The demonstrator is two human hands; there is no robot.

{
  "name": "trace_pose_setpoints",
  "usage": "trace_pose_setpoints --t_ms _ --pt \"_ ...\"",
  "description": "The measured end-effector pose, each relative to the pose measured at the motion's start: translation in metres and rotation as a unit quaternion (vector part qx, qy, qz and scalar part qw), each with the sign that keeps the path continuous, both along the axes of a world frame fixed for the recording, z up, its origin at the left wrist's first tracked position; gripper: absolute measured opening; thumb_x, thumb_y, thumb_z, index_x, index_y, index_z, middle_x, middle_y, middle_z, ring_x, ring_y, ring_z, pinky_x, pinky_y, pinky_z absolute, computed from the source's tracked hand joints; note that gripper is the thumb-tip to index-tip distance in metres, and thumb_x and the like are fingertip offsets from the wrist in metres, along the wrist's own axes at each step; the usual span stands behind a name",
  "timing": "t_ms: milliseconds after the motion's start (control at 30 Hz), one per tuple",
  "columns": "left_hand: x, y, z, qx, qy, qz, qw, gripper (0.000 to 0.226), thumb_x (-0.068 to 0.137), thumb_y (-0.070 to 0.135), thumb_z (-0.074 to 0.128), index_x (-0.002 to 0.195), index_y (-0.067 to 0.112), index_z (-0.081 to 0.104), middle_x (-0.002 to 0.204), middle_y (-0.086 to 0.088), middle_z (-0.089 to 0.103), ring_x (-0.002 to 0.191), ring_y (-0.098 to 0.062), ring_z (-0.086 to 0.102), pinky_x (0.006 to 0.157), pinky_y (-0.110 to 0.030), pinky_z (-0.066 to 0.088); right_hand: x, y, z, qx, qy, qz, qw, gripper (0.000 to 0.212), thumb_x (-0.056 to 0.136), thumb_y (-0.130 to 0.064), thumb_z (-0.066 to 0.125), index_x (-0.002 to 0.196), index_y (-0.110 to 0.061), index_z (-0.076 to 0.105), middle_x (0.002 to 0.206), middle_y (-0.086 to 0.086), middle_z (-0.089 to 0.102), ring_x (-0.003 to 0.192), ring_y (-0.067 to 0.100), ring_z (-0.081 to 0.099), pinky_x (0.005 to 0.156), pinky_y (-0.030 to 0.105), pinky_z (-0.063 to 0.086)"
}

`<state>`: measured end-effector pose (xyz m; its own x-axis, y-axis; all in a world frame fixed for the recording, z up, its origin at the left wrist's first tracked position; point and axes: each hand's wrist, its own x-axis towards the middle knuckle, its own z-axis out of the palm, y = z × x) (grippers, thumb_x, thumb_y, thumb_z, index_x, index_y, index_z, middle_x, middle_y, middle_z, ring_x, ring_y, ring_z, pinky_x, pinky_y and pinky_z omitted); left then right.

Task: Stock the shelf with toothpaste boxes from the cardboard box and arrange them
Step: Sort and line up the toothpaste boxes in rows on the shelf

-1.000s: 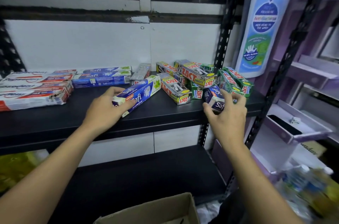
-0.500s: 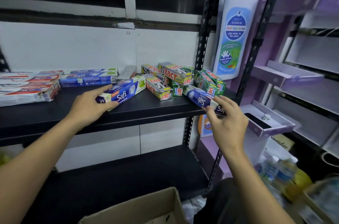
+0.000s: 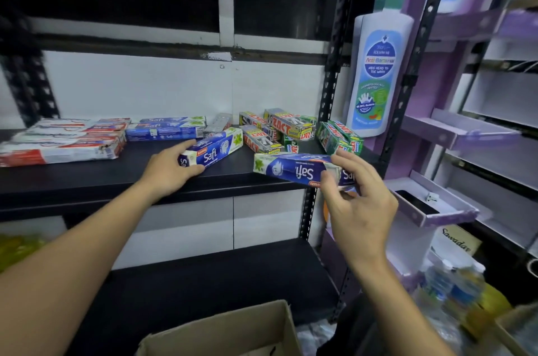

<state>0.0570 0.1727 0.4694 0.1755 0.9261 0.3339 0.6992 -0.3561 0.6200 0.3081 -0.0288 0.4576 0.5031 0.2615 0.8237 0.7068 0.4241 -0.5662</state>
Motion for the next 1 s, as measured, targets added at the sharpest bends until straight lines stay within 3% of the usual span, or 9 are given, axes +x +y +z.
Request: trace_pose_setpoints --t_ms 100,233,333,500,667,767,833,900,1000 --pt "-0.002 0.000 -0.002 0.000 0.001 -0.003 1.000 0.069 0.083 0.037 0.076 0.146 0.033 0.046 0.140 -0.002 0.057 0.128 -0.030 0.050 0.107 -0.036 0.039 -0.012 0.010 0.005 0.025 -0.001 0.019 1.000 0.016 0.082 -0.004 0.073 0.097 -0.009 0.075 0.109 0.000 0.071 0.096 -0.009 0.062 0.070 0.003 0.042" --pt "-0.006 -0.001 -0.003 0.011 0.000 -0.005 1.000 0.068 0.083 0.040 0.075 0.145 0.034 0.047 0.137 0.000 0.060 0.125 -0.025 0.052 0.103 -0.033 0.040 -0.020 0.042 0.002 0.017 -0.036 0.029 0.999 0.016 0.083 -0.009 0.074 0.099 -0.010 0.073 0.115 -0.001 0.069 0.105 0.004 0.064 0.074 0.030 0.056" --pt "-0.012 -0.003 -0.005 0.040 0.055 0.017 0.998 0.068 0.082 0.056 0.069 0.144 0.043 0.044 0.132 0.005 0.064 0.121 -0.025 0.056 0.102 -0.040 0.044 -0.026 0.069 -0.008 -0.051 -0.130 0.030 0.990 0.017 0.079 -0.011 0.076 0.096 -0.011 0.070 0.123 0.002 0.065 0.112 0.010 0.062 0.091 0.024 0.049" --pt "-0.026 0.002 0.000 0.110 0.130 0.027 0.985 0.069 0.077 0.070 0.064 0.139 0.042 0.051 0.137 0.014 0.059 0.124 -0.022 0.052 0.101 -0.048 0.038 -0.033 0.107 -0.013 -0.191 -0.214 -0.008 0.958 0.022 0.080 -0.024 0.073 0.097 -0.017 0.060 0.105 -0.004 0.063 0.090 0.021 0.060 0.069 0.034 0.046" --pt "-0.046 0.011 0.004 0.114 0.173 0.017 0.978 0.077 0.071 0.080 0.053 0.138 0.042 0.052 0.137 0.012 0.058 0.118 -0.020 0.051 0.102 -0.049 0.039 -0.027 0.147 0.002 -0.228 -0.256 -0.101 0.934 0.022 0.083 -0.029 0.068 0.101 -0.019 0.061 0.103 0.000 0.061 0.087 0.027 0.056 0.075 0.038 0.043" --pt "-0.051 0.016 0.005 0.072 0.141 0.011 0.987 0.069 0.077 0.066 0.067 0.139 0.042 0.051 0.113 0.005 0.064 0.101 -0.015 0.053 0.090 -0.039 0.047 -0.024 0.163 0.008 -0.235 -0.254 -0.114 0.931 0.023 0.080 -0.030 0.070 0.098 -0.018 0.061 0.100 0.004 0.057 0.087 0.030 0.053 0.075 0.041 0.045" --pt "-0.054 0.019 0.006 0.045 0.095 0.003 0.994 0.066 0.076 0.056 0.074 0.137 0.042 0.053 0.114 0.006 0.065 0.102 -0.013 0.056 0.087 -0.035 0.049 -0.023 0.171 0.006 -0.230 -0.257 -0.126 0.930 0.024 0.079 -0.029 0.071 0.098 -0.017 0.062 0.100 0.006 0.056 0.086 0.032 0.052 0.074 0.041 0.046" --pt "-0.060 0.021 0.008 0.043 0.077 -0.008 0.996 0.061 0.074 0.047 0.078 0.132 0.040 0.058 0.118 0.012 0.067 0.102 -0.007 0.058 0.082 -0.028 0.048 -0.021 0.176 0.002 -0.220 -0.254 -0.137 0.932 0.024 0.080 -0.027 0.071 0.100 -0.016 0.065 0.102 0.007 0.056 0.086 0.032 0.051 0.073 0.042 0.047" --pt "-0.072 0.021 0.011 0.028 0.041 -0.017 0.999 0.048 0.073 0.032 0.080 0.118 0.039 0.063 0.103 0.026 0.065 0.092 0.004 0.061 0.069 -0.013 0.041 -0.021 0.183 -0.006 -0.212 -0.251 -0.145 0.933 0.024 0.085 -0.028 0.067 0.104 -0.015 0.069 0.107 0.007 0.056 0.089 0.031 0.049 0.075 0.045 0.047"
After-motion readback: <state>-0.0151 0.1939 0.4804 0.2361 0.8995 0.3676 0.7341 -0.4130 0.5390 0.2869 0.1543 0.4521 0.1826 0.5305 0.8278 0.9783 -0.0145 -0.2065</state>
